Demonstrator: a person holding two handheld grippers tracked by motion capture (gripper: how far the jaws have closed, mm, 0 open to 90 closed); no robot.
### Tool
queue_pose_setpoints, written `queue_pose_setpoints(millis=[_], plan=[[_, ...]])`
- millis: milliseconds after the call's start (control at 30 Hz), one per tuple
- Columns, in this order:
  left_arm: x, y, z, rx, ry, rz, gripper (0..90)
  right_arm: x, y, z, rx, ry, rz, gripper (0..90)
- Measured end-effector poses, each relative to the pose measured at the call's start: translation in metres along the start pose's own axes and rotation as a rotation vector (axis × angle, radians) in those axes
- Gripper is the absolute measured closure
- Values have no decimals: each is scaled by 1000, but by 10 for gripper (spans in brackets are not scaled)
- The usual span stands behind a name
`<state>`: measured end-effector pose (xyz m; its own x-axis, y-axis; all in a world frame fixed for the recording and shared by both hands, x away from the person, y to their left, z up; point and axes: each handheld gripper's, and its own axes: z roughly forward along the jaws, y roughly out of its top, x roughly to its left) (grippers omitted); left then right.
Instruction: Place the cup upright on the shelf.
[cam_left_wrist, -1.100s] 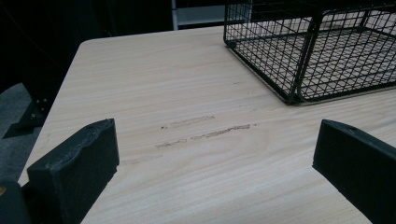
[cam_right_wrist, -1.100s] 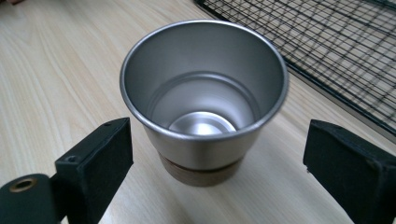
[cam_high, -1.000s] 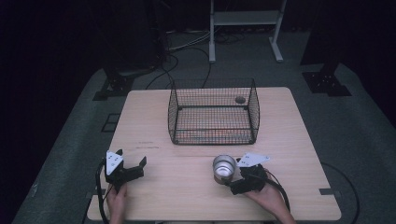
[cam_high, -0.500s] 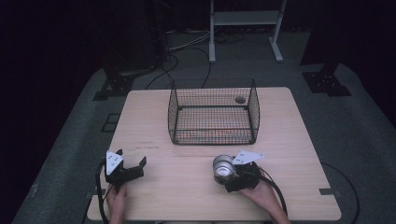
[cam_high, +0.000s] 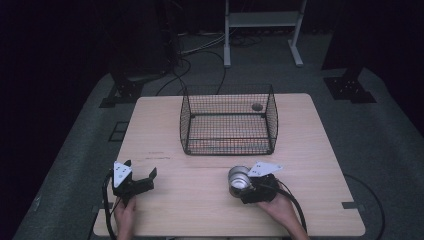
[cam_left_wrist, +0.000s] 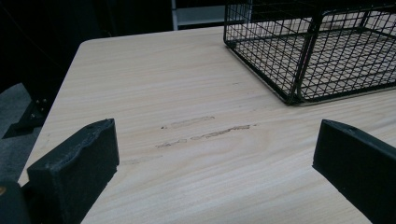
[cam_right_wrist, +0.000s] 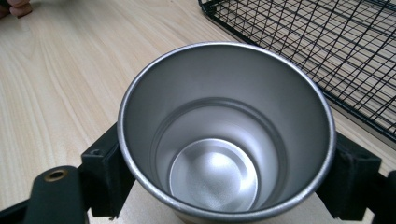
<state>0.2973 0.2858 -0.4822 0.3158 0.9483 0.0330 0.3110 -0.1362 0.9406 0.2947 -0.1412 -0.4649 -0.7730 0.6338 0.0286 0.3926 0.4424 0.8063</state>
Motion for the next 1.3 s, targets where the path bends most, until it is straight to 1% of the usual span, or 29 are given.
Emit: queue_pose_setpoints(millis=[133,267,367,433,467,533,567,633,733,867,967,1100,1133,1200,1300], plan=[[0,0,0,0,0,1,0,1,1,-2,-10,2,2,180],[0,0,0,0,0,2,0,-1,2,-6,-23,14,20,180],[0,0,0,0,1,2,0,-2,5,-9,-8,3,8,180],[0,0,0,0,1,2,0,-2,6,-10,-8,3,6,180],[0,0,0,0,1,2,0,-3,9,-14,-11,8,6,181],[0,0,0,0,1,1,0,-3,10,-15,-15,8,2,180],[0,0,0,0,0,2,0,-5,13,-19,-27,23,12,180],[0,0,0,0,0,2,0,-7,14,-21,-28,30,16,180],[0,0,0,0,1,3,0,-8,17,-25,-26,25,17,180],[0,0,0,1,1,3,0,-11,22,-32,-37,39,24,180],[-1,0,0,3,1,8,0,-13,27,-37,-39,39,22,180],[-1,0,1,7,6,9,0,-15,33,-43,-54,33,22,180],[-1,0,1,6,5,8,0,-16,35,-44,-59,30,16,180],[-1,0,1,7,6,8,0,-17,37,-45,-58,30,21,180],[-1,0,1,7,6,8,0,-18,43,-48,-56,35,13,180]])
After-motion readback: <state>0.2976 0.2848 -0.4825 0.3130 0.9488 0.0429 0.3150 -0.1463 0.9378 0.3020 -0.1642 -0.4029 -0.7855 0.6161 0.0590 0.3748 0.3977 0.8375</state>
